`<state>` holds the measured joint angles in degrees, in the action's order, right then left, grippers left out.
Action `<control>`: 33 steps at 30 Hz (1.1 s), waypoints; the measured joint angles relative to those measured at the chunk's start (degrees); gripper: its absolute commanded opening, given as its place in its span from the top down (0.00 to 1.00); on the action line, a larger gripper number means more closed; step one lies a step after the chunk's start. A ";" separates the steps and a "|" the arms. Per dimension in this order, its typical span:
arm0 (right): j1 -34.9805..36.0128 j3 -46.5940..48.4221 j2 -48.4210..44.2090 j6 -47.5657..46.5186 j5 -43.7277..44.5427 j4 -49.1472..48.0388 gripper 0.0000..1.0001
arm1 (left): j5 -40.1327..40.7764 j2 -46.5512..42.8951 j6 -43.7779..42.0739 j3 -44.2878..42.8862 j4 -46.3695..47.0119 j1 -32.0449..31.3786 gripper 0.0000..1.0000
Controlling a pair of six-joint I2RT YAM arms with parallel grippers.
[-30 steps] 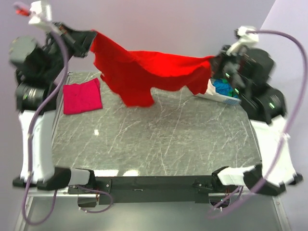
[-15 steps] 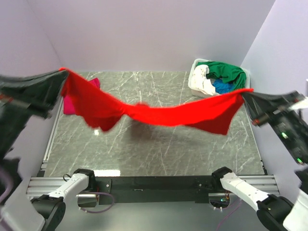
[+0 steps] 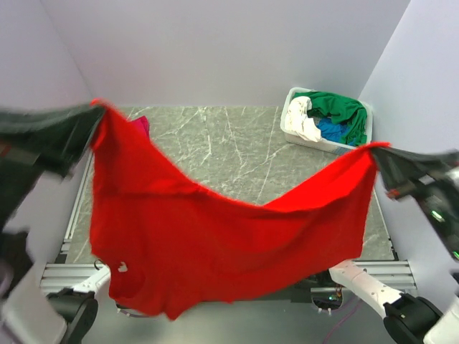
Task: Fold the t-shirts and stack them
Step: Flatten the tshirt out
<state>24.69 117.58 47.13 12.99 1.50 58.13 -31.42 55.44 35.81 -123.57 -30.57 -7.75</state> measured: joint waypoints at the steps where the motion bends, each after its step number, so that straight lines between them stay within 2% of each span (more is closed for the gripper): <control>1: 0.00 -2.34 0.46 0.09 1.01 -0.11 1.00 | -0.17 1.53 -0.07 0.94 0.48 0.00 0.99; 4: 0.00 -10.56 3.06 0.26 4.57 -2.10 1.00 | 0.83 6.91 -0.90 5.31 1.77 0.00 0.99; 10: -0.66 -26.40 12.98 0.94 11.34 -7.85 1.00 | 5.22 20.26 -3.02 20.00 5.73 0.26 0.99; 16: -4.00 -37.31 30.73 1.51 12.37 -14.97 1.00 | 7.74 39.58 -3.89 26.62 7.91 1.33 0.99; 20: -6.51 -36.11 45.16 1.51 12.52 -18.73 1.00 | 8.44 54.84 -3.91 24.55 9.66 1.57 0.99; 24: -8.02 -29.05 62.23 1.27 12.68 -20.57 1.00 | 8.57 70.40 -3.91 15.80 8.44 1.57 0.99; 26: -8.37 -25.99 67.73 1.25 12.90 -21.00 1.00 | 8.70 76.56 -3.85 10.93 7.67 1.62 0.99; 29: -8.72 -21.86 73.37 1.31 13.18 -21.11 1.00 | 7.85 83.17 -2.34 4.13 6.45 2.19 0.97; 32: -8.98 -19.37 75.03 1.62 13.99 -21.35 1.00 | 5.79 84.54 2.01 3.37 9.05 3.30 0.97; 33: -9.09 -18.88 75.06 1.90 14.29 -21.55 1.00 | 5.09 84.56 3.80 3.37 10.69 3.82 0.88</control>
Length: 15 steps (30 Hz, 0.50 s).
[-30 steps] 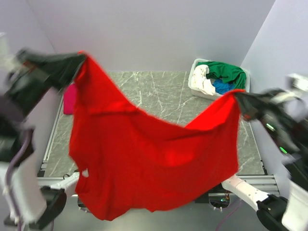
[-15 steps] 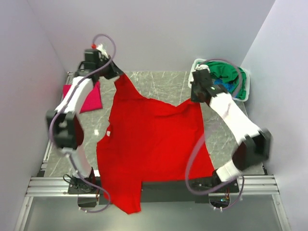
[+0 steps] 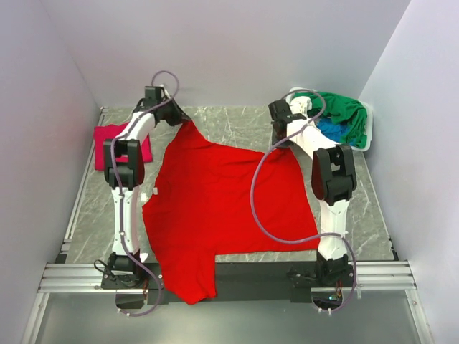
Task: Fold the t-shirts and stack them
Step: Flatten the tshirt out
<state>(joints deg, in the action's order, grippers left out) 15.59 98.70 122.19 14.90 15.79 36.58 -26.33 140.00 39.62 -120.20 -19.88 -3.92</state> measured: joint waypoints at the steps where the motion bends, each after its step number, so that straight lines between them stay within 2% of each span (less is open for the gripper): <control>1: -0.13 0.33 -0.13 0.28 0.42 -0.31 1.00 | -0.66 0.00 1.73 0.02 2.14 0.50 0.85; 2: -0.31 0.37 -0.35 0.57 0.70 -0.96 0.97 | -1.25 0.00 3.96 0.04 4.74 1.09 0.81; 3: -0.59 0.37 -0.57 0.94 0.94 -1.60 0.91 | -1.73 -0.02 6.21 0.24 7.91 1.64 0.66; 5: -1.29 0.15 -1.14 2.10 1.40 -3.04 0.65 | -2.12 -0.02 9.73 0.81 14.01 2.56 0.39; 6: -1.57 -0.11 -1.46 2.29 1.55 -3.69 0.53 | -2.12 -0.02 11.19 1.05 16.41 2.93 0.04; 7: -1.90 -0.83 -2.16 2.78 1.60 -4.57 0.36 | -2.03 -0.02 12.52 1.42 19.06 3.21 0.01; 10: -2.29 -4.59 -6.05 3.43 1.51 -6.82 0.21 | -1.29 -0.37 15.10 1.92 23.12 3.43 0.01; 13: -2.47 -8.85 -11.76 3.32 0.87 -8.68 0.20 | -0.24 -2.43 14.75 2.47 23.82 3.06 0.01; 15: -2.47 -12.33 -16.57 3.37 0.07 -10.45 0.19 | 0.83 -6.12 13.62 5.90 24.15 2.71 0.01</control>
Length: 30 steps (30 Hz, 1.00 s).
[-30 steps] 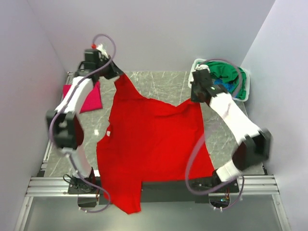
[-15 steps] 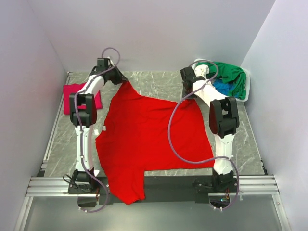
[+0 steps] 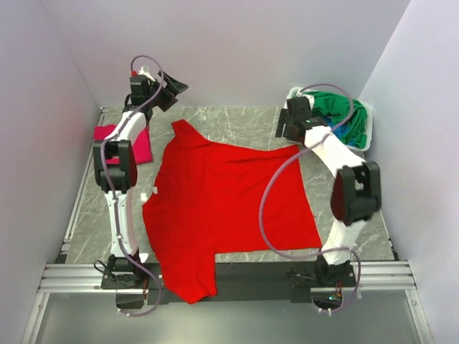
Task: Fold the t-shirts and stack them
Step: Flatten the tshirt out
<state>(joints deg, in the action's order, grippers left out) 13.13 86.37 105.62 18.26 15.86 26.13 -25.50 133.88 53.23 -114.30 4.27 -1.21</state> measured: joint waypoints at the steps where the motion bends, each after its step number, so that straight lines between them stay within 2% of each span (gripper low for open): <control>1: 0.00 -1.97 -2.93 0.04 -0.48 -0.70 0.19 | 0.28 -2.36 -0.59 2.29 0.24 -0.20 0.01; 5: 0.24 -9.31 -13.75 0.15 -2.91 -3.54 0.19 | 3.82 -17.31 -4.46 16.63 1.53 -1.77 0.01; 9: 1.03 -18.56 -22.69 0.44 -5.55 -5.79 0.20 | 7.89 -35.17 -7.85 34.77 3.37 -5.60 0.01; 13: 2.54 -28.24 -27.41 1.68 -8.52 -6.64 0.21 | 9.51 -45.62 -9.38 50.27 5.84 -9.86 0.01; 16: 3.37 -33.62 -28.00 2.58 -10.27 -6.99 0.21 | 9.53 -46.05 -9.53 58.88 6.21 -11.26 0.01; 19: 4.09 -37.18 -27.36 3.52 -12.02 -7.02 0.22 | 9.51 -43.23 -9.51 63.98 4.98 -11.30 0.01; 24: 4.66 -37.99 -24.26 4.90 -13.81 -8.55 0.24 | 9.27 -39.85 -9.86 65.57 3.82 -11.30 0.01; 30: 4.92 -37.42 -15.67 6.23 -15.63 -9.77 0.24 | 7.15 -32.59 -10.54 62.86 4.87 -11.30 0.01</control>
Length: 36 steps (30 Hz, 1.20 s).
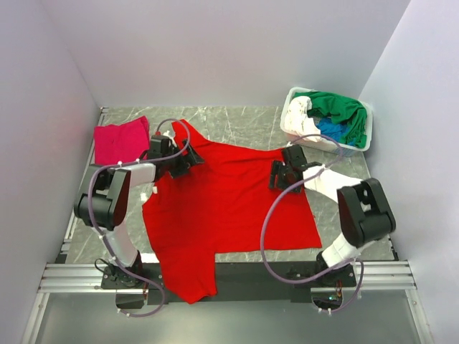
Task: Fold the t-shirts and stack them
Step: Flatten the tshirt out
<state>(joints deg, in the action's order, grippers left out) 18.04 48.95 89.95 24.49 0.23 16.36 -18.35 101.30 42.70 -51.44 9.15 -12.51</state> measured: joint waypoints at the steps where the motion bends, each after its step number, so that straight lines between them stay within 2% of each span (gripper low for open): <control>1: 0.00 0.26 1.57 0.17 -0.13 0.11 0.24 | -0.92 0.72 -0.02 -0.70 0.50 0.09 0.01; 13: -0.72 8.74 9.42 0.83 -1.07 0.57 0.25 | -4.70 9.84 0.17 -10.71 2.40 -0.07 0.01; 24: -3.63 12.57 12.09 0.98 -3.13 2.40 0.25 | -3.34 14.27 0.17 -18.03 -0.33 -0.22 0.01; 30: -5.62 12.44 12.04 0.94 -4.44 2.34 0.26 | -0.50 9.22 -0.28 -14.53 -3.41 -0.33 0.01; 36: -6.36 10.69 10.54 0.61 -4.42 2.25 0.25 | 3.74 -5.33 -2.10 -8.44 -6.08 -0.33 0.01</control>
<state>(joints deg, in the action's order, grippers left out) 11.68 59.64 100.49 25.10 -4.19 18.61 -14.61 95.96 40.60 -59.88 3.07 -12.84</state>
